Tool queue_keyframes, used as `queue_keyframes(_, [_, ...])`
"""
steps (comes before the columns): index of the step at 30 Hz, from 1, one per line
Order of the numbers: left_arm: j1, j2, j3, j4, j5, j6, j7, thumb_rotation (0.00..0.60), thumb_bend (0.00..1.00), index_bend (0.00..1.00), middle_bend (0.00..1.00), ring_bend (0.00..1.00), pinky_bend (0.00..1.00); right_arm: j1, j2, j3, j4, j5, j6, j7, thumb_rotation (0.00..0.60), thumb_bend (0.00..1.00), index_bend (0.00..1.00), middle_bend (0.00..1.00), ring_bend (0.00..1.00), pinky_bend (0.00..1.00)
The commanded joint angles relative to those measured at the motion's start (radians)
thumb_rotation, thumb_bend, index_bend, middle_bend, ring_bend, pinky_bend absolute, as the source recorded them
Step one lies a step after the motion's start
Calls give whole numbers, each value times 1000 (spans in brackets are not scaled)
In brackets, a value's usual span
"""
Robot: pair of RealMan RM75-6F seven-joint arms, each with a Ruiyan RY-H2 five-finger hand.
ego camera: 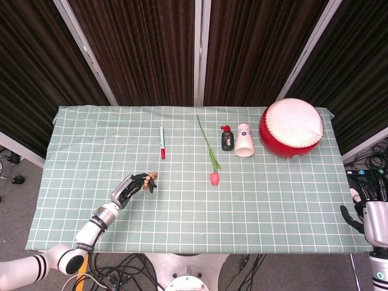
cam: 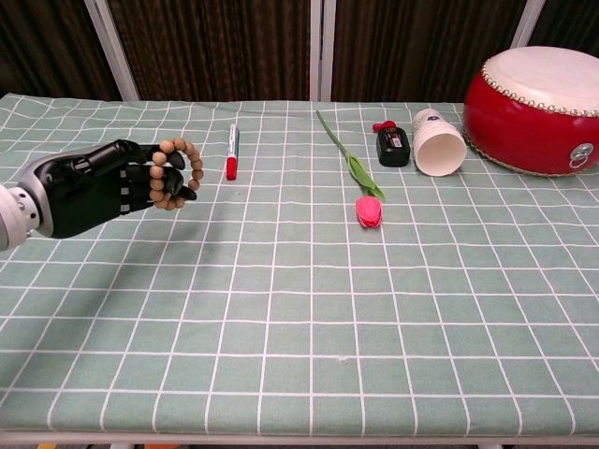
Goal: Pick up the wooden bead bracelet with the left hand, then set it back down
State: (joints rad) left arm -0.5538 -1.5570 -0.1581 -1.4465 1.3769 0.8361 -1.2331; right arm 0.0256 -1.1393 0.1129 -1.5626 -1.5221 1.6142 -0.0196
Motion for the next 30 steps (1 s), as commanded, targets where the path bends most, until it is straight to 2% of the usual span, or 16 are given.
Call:
queue_keyframes(1, [3,-3,-5,0,-7,10,5,196,864,491,589,372,93,0,-1,-1,1,1,0,1,600,176,200,292,0,11])
queue_keyframes(2, [4,-2,-8,0,-8,13,8,148,818,491,589,372,94,-1,-1,-1,1,1,-1,1,600,176,200,293,0,11])
queue_keyframes(4, [4,-2,-10,0,-10,17,15,92,758,490,589,372,95,-1,-1,-1,1,2,-2,2,600,174,200,293,0,11])
queue_keyframes(8, [0,3,-8,-3,-11,8,17,8,670,487,589,372,96,-1,-1,-1,2,1,-1,4,600,175,200,293,0,11])
queue_keyframes(11, [-3,5,-6,-5,-11,-2,12,0,641,487,589,372,96,-1,-1,-1,2,2,-1,4,600,175,200,294,0,11])
queue_keyframes(13, [-5,7,-4,-6,-10,-11,5,26,630,487,589,372,96,-2,0,-1,3,2,0,5,600,175,200,294,0,11])
queue_keyframes(14, [-7,8,-4,-6,-11,-15,0,69,616,487,589,372,96,-2,0,-1,2,3,-1,4,600,175,200,294,0,11])
queue_keyframes(17, [-9,8,-6,-3,-16,-26,-12,144,543,487,588,372,96,-1,0,-2,1,4,-4,3,600,177,200,295,0,10])
queue_keyframes(20, [-8,3,-5,3,-17,-22,-5,133,400,486,588,372,96,0,-2,-2,0,5,-7,1,600,176,200,295,0,11])
queue_keyframes(23, [-8,1,-2,6,-10,-21,-7,110,354,486,588,372,96,2,-3,-1,0,6,-8,-1,600,176,200,296,0,11])
queue_keyframes(25, [-10,1,2,9,7,-21,-26,166,353,485,586,372,95,3,-3,-1,-1,7,-11,-2,600,176,200,296,0,11])
queue_keyframes(26, [-12,2,5,11,17,-20,-39,243,354,483,583,372,92,3,-3,-1,-1,7,-12,-3,600,175,200,296,0,11])
queue_keyframes(28, [-16,2,11,20,44,-17,-74,321,352,478,578,372,87,4,-4,-1,-1,8,-13,-4,600,177,200,296,0,11])
queue_keyframes(30, [-20,1,18,30,64,-12,-98,296,329,475,575,372,85,4,-4,-1,-2,9,-14,-5,600,176,200,296,0,9])
